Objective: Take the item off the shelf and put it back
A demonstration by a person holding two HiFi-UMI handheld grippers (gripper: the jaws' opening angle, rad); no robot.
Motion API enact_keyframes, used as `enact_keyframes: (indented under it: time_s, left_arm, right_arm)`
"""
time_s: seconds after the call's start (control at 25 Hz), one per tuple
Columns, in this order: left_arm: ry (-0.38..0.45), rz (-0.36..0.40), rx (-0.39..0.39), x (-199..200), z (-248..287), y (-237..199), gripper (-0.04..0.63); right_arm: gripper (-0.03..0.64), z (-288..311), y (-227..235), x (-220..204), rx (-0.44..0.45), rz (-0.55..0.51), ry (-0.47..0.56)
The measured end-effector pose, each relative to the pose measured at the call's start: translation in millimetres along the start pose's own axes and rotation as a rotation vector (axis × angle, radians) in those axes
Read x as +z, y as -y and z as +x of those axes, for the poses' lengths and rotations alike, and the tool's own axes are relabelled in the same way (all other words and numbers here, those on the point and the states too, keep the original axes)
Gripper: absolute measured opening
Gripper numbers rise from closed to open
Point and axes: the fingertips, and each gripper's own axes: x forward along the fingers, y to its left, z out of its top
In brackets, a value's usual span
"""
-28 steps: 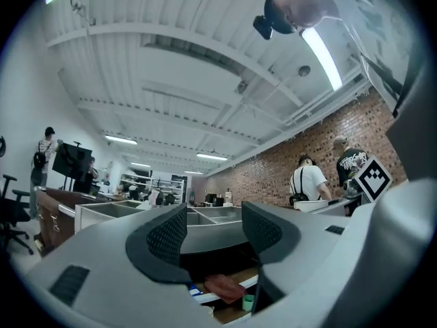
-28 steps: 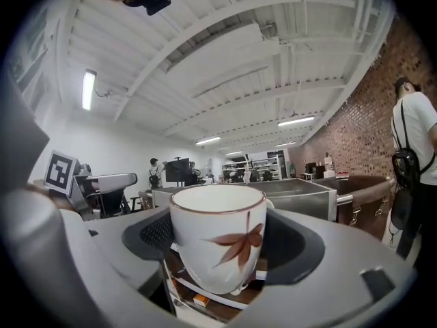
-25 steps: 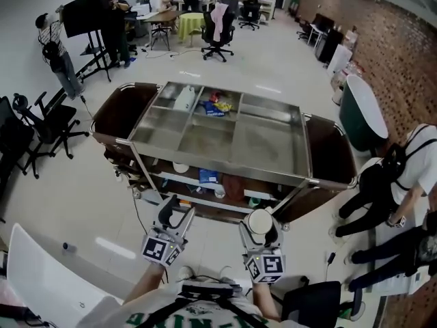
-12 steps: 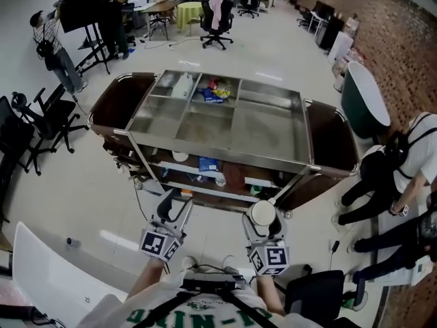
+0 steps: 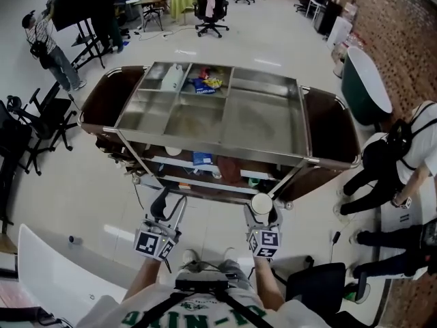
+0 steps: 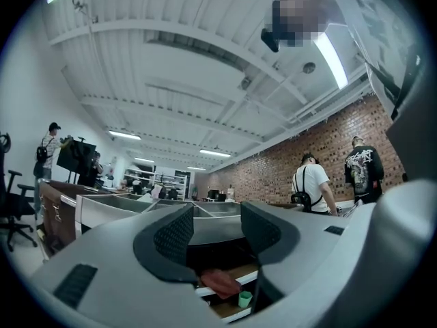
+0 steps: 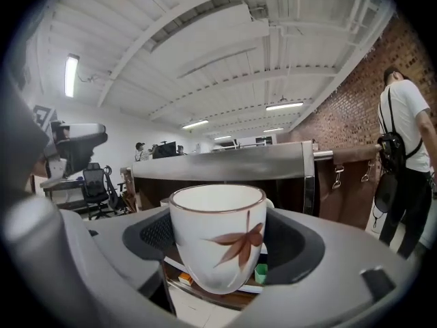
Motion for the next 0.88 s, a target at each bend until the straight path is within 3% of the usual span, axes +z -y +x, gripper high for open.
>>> enact_keyframes:
  time_s: [0.2, 0.44, 0.68, 0.88]
  left_arm:
    - [-0.034, -0.051, 0.042, 12, 2, 4, 0.218]
    - [-0.086, -0.032, 0.129, -3, -7, -11, 0.218]
    - [-0.131, -0.005, 0.244, -39, -30, -38, 0.218]
    - [-0.153, -0.025, 0.251, -33, -22, -29, 0.218]
  right_arm:
    - [0.407, 74, 30, -32, -0.011, -0.001, -0.053]
    - [0.407, 160, 55, -44, 0.008, -0.104, -0.042]
    - [0.407, 228, 84, -57, -0.003, -0.081, -0.05]
    - [0.407, 258, 100, -85, -0.01, -0.073, -0.121]
